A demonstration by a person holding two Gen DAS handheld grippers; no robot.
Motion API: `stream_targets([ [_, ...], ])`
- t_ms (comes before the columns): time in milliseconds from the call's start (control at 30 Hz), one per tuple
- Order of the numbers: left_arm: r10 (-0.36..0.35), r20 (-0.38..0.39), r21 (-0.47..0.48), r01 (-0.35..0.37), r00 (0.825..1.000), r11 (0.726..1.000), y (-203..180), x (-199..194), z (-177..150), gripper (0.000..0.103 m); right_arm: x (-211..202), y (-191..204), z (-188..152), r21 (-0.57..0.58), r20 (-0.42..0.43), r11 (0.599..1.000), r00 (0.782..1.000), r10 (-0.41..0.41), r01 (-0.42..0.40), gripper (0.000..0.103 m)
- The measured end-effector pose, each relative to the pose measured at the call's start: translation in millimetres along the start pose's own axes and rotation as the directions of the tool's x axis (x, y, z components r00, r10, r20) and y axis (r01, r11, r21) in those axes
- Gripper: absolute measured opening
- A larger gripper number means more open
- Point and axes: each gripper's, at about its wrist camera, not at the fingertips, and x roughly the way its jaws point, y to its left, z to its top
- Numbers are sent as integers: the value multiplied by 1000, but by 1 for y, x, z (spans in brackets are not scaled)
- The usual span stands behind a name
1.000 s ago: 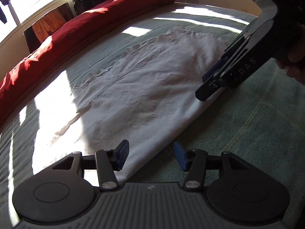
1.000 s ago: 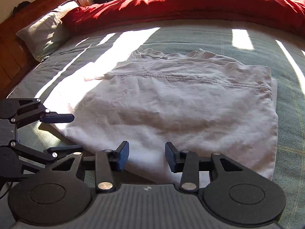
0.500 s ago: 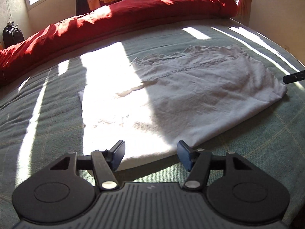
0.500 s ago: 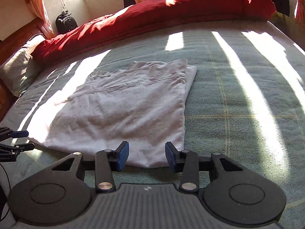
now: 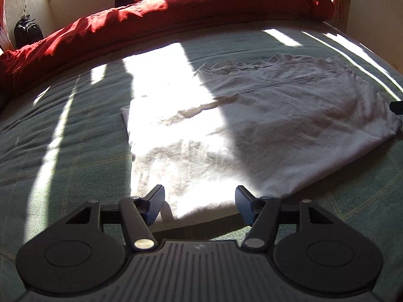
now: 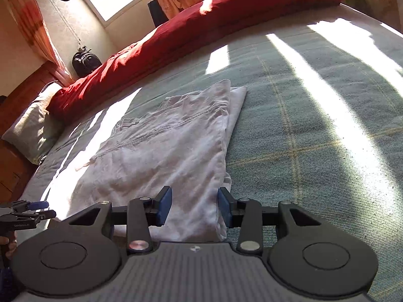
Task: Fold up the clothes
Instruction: 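Press both open grippers along the folded shirt's edge to flatten it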
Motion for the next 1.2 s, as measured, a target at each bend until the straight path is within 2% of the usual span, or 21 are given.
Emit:
stream_targets([
  [133, -1, -4, 8, 1, 1000, 1000, -1, 1, 1, 65, 8, -14, 4, 75, -2, 997, 1000, 3, -3, 46],
  [300, -14, -8, 28, 14, 1000, 999, -6, 1, 2, 67, 3, -14, 4, 96, 31, 987, 992, 124, -127, 46],
  [400, -17, -9, 38, 17, 1000, 999, -8, 2, 4, 67, 8, -23, -1, 138, -2, 978, 988, 155, -153, 46],
  [500, -22, -6, 38, 23, 1000, 999, -9, 2, 6, 67, 11, -26, -7, 148, -26, 976, 986, 166, -160, 43],
  [567, -23, -10, 45, 24, 1000, 999, -11, 3, 7, 67, 10, -27, -4, 166, -19, 970, 983, 182, -176, 33],
  [633, -20, -18, 55, 21, 1000, 998, -13, 6, 8, 67, 10, -28, -1, 185, -12, 965, 981, 192, -186, 31],
  [700, -19, -15, 55, 20, 1000, 998, -15, 5, 9, 68, 16, -25, 1, 168, -50, 976, 988, 147, -137, 10],
  [733, -22, -12, 56, 23, 1000, 998, -15, 5, 10, 67, 19, -24, 1, 153, -74, 983, 990, 117, -105, 4],
  [867, -16, -9, 73, 17, 1000, 997, -12, 1, 11, 68, 7, -12, 4, 76, -84, 994, 993, 87, -81, 3],
  [967, -8, -18, 77, 10, 1000, 997, -5, 4, 9, 68, -3, -10, 2, 76, -89, 994, 992, 86, -79, 3],
  [1067, 8, -27, 74, -6, 1000, 997, 1, 6, 9, 68, 5, -11, 0, 47, -152, 999, 988, 7, 0, 4],
  [1100, 7, -16, 72, -6, 1000, 997, 3, 4, 9, 68, 3, -10, 2, 38, -139, 999, 990, -9, 14, 5],
  [1200, -22, 43, 44, 20, 999, 999, 10, -2, 15, 68, -12, -1, 14, -7, -58, 998, 996, -70, 70, 20],
])
